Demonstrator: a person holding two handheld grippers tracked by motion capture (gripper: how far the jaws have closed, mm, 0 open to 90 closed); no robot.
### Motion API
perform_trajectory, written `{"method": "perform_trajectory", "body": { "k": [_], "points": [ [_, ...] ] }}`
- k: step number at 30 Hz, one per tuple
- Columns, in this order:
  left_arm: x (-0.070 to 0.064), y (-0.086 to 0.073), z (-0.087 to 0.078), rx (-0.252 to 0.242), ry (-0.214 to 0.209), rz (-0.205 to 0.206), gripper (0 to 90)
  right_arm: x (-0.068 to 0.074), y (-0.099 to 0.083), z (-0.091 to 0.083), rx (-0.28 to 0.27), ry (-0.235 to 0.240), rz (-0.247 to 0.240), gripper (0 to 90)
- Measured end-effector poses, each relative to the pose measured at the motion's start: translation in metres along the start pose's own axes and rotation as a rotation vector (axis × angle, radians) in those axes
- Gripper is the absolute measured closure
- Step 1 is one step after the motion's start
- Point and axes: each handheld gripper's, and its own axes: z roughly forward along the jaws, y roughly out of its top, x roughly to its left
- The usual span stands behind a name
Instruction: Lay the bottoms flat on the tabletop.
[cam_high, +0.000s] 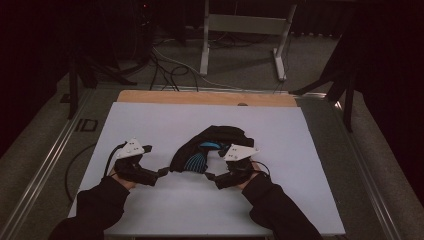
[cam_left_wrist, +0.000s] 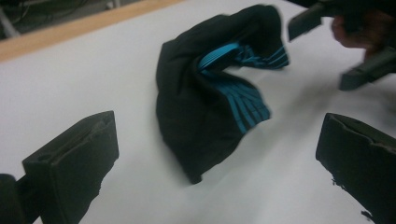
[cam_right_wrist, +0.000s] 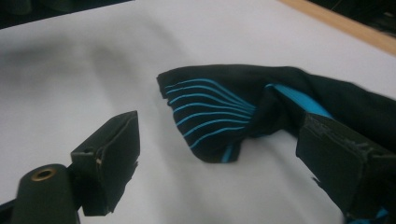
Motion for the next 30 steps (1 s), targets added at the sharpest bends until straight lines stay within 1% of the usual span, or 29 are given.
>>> {"method": "perform_trajectory", "body": {
  "k": [1,2,3,4,5,7,8,9,10,11,12,13,14,15,16,17,18,19,21,22,23,24,25,26,27,28,29,30],
  "points": [
    [0.0,0.0,0.0,0.0,0.0,0.0,0.0,0.0,0.0,0.0,0.0,0.0,0.0,14.2],
    [0.003,-0.004,0.007,0.017,0.001,-0.007,0.0,0.002,-0.003,0.006,0.01,0.014,-0.011,17.7],
    [0.003,-0.004,0.007,0.017,0.001,-0.007,0.0,0.002,-0.003,0.006,0.01,0.014,-0.011,17.7],
    [0.006,-0.007,0.012,0.035,0.005,-0.002,1.0,0.005,-0.005,0.012,0.02,0.026,-0.017,20.3],
    [0.006,-0.007,0.012,0.035,0.005,-0.002,3.5,0.005,-0.005,0.012,0.02,0.026,-0.017,20.3],
    [0.008,-0.011,0.019,0.046,-0.012,-0.005,5.3,0.009,-0.008,0.018,0.038,0.023,-0.029,26.5],
    [0.01,-0.015,0.026,0.08,-0.032,-0.004,7.7,0.011,-0.009,0.024,0.054,0.014,-0.025,27.7],
    [0.01,-0.015,0.026,0.08,-0.032,-0.004,10.4,0.011,-0.009,0.024,0.054,0.014,-0.025,27.7],
    [0.012,-0.02,0.033,0.112,-0.029,0.0,13.5,0.012,-0.011,0.031,0.069,-0.007,-0.034,29.8],
    [0.012,-0.02,0.033,0.112,-0.029,0.0,16.1,0.012,-0.011,0.031,0.069,-0.007,-0.034,29.8],
    [0.014,-0.024,0.039,0.14,-0.025,0.008,17.0,0.014,-0.012,0.039,0.101,-0.043,-0.042,35.7],
    [0.014,-0.024,0.039,0.14,-0.025,0.008,22.2,0.014,-0.012,0.039,0.101,-0.043,-0.042,35.7],
    [0.015,-0.026,0.042,0.152,-0.022,0.011,22.2,0.015,-0.013,0.042,0.114,-0.05,-0.049,36.9],
    [0.016,-0.027,0.044,0.157,-0.028,0.01,26.3,0.016,-0.013,0.047,0.126,-0.055,-0.045,40.9],
    [0.019,-0.028,0.048,0.178,-0.034,0.005,30.3,0.017,-0.013,0.053,0.154,-0.069,-0.038,44.2],
    [0.019,-0.028,0.048,0.178,-0.034,0.005,33.0,0.017,-0.013,0.053,0.154,-0.069,-0.038,44.2],
    [0.021,-0.03,0.052,0.201,-0.044,0.002,34.4,0.014,-0.014,0.059,0.174,-0.079,-0.078,50.7],
    [0.021,-0.03,0.052,0.201,-0.044,0.002,36.5,0.014,-0.014,0.059,0.174,-0.079,-0.078,50.7],
    [0.022,-0.032,0.057,0.22,-0.044,0.007,38.2,0.014,-0.014,0.063,0.188,-0.093,-0.081,57.6],
    [0.022,-0.034,0.06,0.238,-0.036,0.017,40.8,0.012,-0.013,0.065,0.189,-0.114,-0.069,67.0],
    [0.022,-0.034,0.06,0.238,-0.036,0.017,43.5,0.012,-0.013,0.065,0.189,-0.114,-0.069,67.0],
    [0.022,-0.035,0.063,0.251,-0.034,0.019,43.5,0.009,-0.013,0.065,0.195,-0.136,-0.069,76.1],
    [0.022,-0.035,0.063,0.251,-0.034,0.019,45.4,0.009,-0.013,0.065,0.195,-0.136,-0.069,76.1],
    [0.021,-0.035,0.065,0.255,-0.034,0.021,45.4,0.008,-0.013,0.064,0.196,-0.14,-0.066,79.3],
    [0.021,-0.035,0.065,0.249,-0.037,0.024,47.2,0.006,-0.012,0.064,0.198,-0.147,-0.077,81.1],
    [0.02,-0.035,0.066,0.243,-0.046,0.027,50.3,0.005,-0.012,0.061,0.197,-0.142,-0.07,83.5],
    [0.02,-0.035,0.066,0.243,-0.046,0.027,52.4,0.005,-0.012,0.061,0.197,-0.142,-0.07,83.5],
    [0.018,-0.035,0.068,0.243,-0.041,0.043,52.6,0.004,-0.011,0.059,0.203,-0.139,-0.08,84.2]
  ]
}}
